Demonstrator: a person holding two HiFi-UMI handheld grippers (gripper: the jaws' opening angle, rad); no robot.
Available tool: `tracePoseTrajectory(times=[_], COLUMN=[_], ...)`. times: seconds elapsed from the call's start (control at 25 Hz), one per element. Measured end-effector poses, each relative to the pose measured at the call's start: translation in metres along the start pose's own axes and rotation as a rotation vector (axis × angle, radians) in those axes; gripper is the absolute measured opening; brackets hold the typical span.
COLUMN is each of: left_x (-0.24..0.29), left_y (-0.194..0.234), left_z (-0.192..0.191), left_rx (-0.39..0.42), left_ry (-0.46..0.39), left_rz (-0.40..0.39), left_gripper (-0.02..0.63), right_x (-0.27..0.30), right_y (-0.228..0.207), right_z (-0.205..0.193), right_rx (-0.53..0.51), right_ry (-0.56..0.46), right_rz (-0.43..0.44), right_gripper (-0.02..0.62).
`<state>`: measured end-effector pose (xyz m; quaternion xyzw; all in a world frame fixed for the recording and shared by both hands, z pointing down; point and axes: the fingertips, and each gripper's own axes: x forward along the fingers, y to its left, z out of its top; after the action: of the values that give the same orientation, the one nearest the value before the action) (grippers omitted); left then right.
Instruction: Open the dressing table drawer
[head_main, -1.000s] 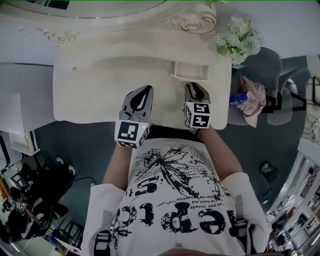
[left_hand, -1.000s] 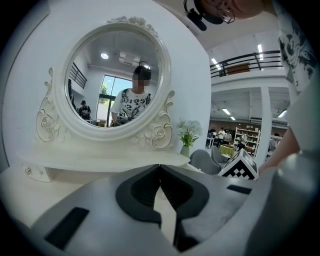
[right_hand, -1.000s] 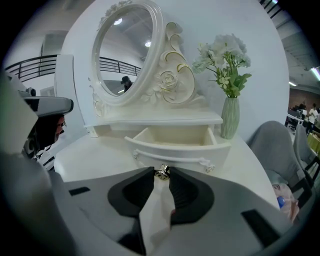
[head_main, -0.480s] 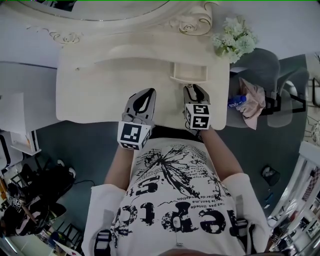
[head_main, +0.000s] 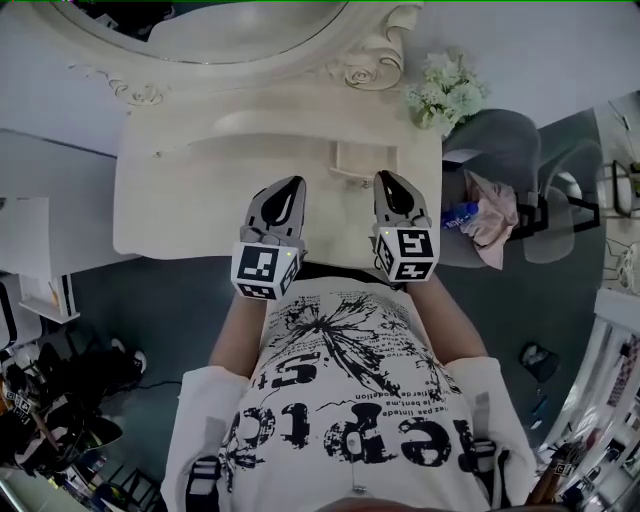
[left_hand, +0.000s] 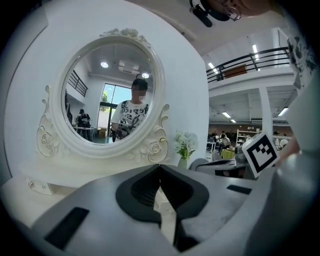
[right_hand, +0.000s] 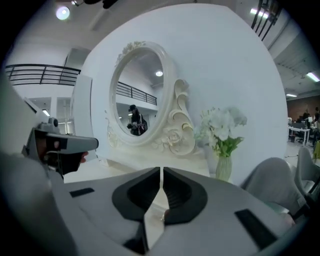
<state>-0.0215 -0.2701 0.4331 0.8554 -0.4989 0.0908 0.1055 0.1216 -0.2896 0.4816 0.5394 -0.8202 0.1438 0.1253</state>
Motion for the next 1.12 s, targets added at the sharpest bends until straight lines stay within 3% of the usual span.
tracePoseTrajectory(times=[0.36,0.64,1.12], left_x=[0.000,-0.007,-0.013], left_y=[-0.011,-0.012,-0.022], left_z=[0.036,0.046,0.059], left_rx=[0.051,0.064,0.072], left_ry=[-0.047,-0.050,-0.085], left_rz=[-0.017,0.027,0.022], left_gripper=[0.018,0.018,0.018], right_x=[-0.044,-0.059,-0.061], right_y=[-0.005,-0.009,-0.007], right_z=[0.082,0.087,0.083], right_rx=[-0.017,-0.076,-0.080], right_ry=[-0.253,-0.298,-0.286], right_rz=[0.002,0.001,0.037], right_gripper=[0.017,0.017,0.017])
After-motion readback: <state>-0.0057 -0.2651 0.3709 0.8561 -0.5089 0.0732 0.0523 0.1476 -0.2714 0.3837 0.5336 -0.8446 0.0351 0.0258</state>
